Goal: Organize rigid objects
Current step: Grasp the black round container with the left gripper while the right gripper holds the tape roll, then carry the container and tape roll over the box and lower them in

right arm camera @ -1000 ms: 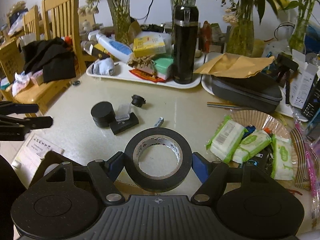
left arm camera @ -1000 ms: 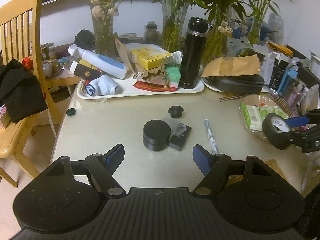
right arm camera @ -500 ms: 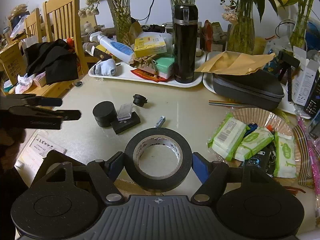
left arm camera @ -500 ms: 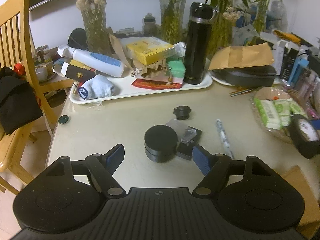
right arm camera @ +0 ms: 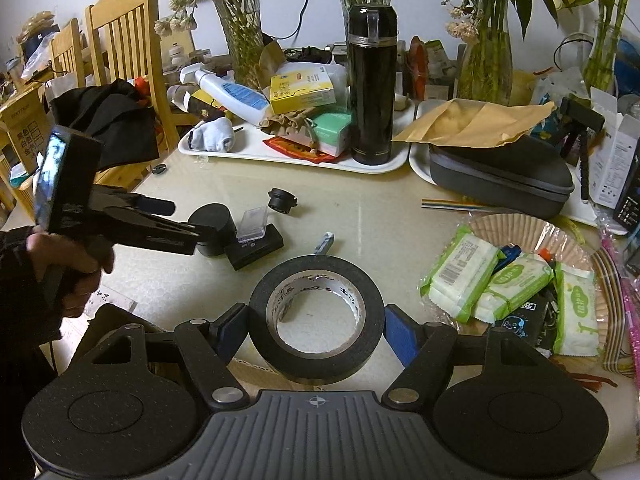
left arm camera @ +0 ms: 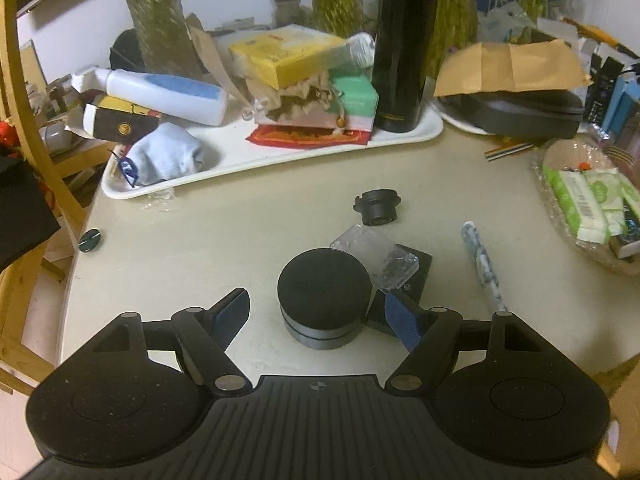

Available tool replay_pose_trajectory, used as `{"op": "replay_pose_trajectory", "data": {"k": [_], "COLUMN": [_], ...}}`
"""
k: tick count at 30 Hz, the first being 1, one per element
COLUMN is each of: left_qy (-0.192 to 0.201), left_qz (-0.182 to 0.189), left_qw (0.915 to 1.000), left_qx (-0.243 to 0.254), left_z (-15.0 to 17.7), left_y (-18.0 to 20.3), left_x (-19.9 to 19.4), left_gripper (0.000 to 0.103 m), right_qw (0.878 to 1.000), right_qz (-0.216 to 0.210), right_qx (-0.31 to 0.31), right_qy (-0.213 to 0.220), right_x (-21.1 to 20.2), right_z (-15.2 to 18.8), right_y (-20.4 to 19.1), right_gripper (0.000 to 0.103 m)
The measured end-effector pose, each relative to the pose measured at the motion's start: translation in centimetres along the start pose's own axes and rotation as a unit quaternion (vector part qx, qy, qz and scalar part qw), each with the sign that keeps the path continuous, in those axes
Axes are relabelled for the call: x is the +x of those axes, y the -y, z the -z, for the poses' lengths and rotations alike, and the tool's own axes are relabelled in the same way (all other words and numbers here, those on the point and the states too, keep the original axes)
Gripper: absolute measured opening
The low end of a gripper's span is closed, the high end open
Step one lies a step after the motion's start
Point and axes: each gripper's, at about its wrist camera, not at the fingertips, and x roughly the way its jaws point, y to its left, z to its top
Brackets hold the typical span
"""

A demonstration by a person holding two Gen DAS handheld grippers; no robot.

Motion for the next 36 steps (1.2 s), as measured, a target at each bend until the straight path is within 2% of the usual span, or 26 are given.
{"op": "replay_pose_trajectory", "data": {"k": [4, 8, 14, 25, 36], "left_qy": [-0.017, -0.042, -0.053, -0.039, -0.007], "left_qz": [-0.007, 0.014, 0.012, 0.018, 0.034], "left_qw": [0.9998, 0.9987, 0.9977, 0.9981, 0.9991], "left_qx": [-0.007, -0.027, -0.04, -0.044, -0.026], "left_z": [-0.6, -1.1, -1.4, -1.4, -1.6], "left_y": [-0.1, -0.4, -0.4, -0.7, 0.1], "left_x": [1.3, 2.7, 2.8, -0.1, -4.0], "left_gripper": [0.073, 0.057, 0.056, 0.056, 0.056], "right_qw": [1.0, 1.0, 1.0, 1.0, 1.0], "right_qz": [-0.001, -0.001, 0.0, 0.002, 0.007], "right_qx": [-0.001, 0.002, 0.006, 0.007, 0.003], "right_qy": [0.0, -0.001, -0.007, -0.013, -0.018], "right_x": [0.0, 0.1, 0.4, 0.8, 1.2], "right_z": [0.0, 0.0, -0.1, -0.2, -0.2], "right_y": [0.0, 0.0, 0.2, 0.0, -0.3], "right_gripper": [0.075, 0.075, 0.075, 0.075, 0.075]}}
